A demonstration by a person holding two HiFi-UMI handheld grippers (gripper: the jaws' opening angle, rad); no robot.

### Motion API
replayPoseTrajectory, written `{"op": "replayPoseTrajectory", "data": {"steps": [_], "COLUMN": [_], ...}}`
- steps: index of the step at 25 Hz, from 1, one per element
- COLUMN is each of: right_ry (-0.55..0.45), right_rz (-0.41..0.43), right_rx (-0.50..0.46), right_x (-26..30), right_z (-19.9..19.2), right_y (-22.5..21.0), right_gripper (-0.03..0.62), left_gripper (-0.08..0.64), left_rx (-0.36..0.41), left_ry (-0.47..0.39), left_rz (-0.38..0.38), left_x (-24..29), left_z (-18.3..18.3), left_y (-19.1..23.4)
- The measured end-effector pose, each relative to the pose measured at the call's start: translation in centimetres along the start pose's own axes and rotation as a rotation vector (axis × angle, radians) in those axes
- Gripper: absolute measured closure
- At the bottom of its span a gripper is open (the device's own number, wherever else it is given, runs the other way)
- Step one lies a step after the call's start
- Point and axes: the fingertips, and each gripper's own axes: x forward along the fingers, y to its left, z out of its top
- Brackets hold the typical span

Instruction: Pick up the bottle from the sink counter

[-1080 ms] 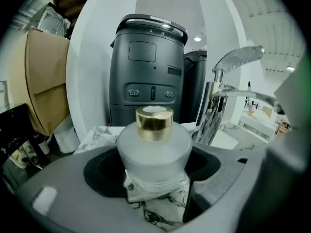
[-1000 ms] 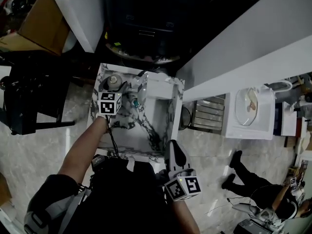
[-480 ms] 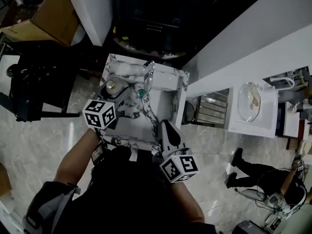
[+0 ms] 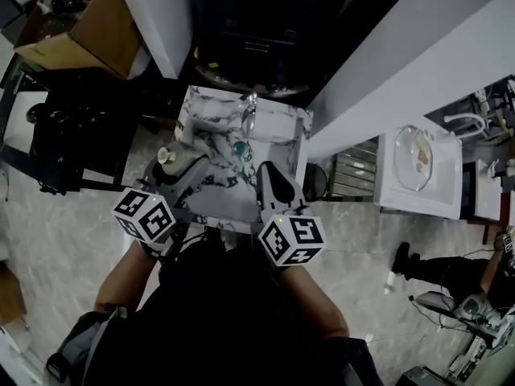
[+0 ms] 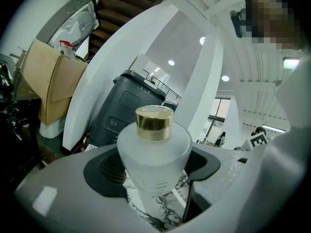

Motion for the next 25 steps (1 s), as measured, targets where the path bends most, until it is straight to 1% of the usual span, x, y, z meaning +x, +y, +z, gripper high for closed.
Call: {"op": "replayPoseTrajectory", "data": {"steps": [4,8,11,15,20,25], "right_ry": [-0.048,-0.081,-0.099,-0.127,-0.163,-0.179], "right_rz": [0.026,0.04,0.037,0.051,0.097,0.1], "right_rx": [-0.016,-0.03,-0.054,-0.097,-0.162,-0.193], "right_x": [-0.3,-0.8,-1.2,-1.8,-2.8,-3.3], "right_z": [1.8,3.2,4.1,4.9,5.4,5.9], "right_y": [1.3,2.1,2.5,3.4,4.7,4.7], "right_gripper": [0.57,0.571,0.577,0.577,0.577,0.577], "left_gripper": [0.222,0.222,0.222,0.222,0.222,0.222], "left_rx": [-0.026,-0.043,-0.054,-0.051,-0.066,-0.067], "left_ry": [-0.043,-0.076,-0.09,-0.106,-0.101,-0.071], "left_rz": [-0.016,-0.034,-0.07,-0.107,-0.122,-0.145], "left_x": [-2.5,-4.2,-4.7,-4.8,-4.4,-3.5], "left_z": [1.6,2.0,2.3,2.4,2.0,1.4], "left_y": [-2.4,-4.7,-6.4,-7.2,-7.6,-8.3]}}
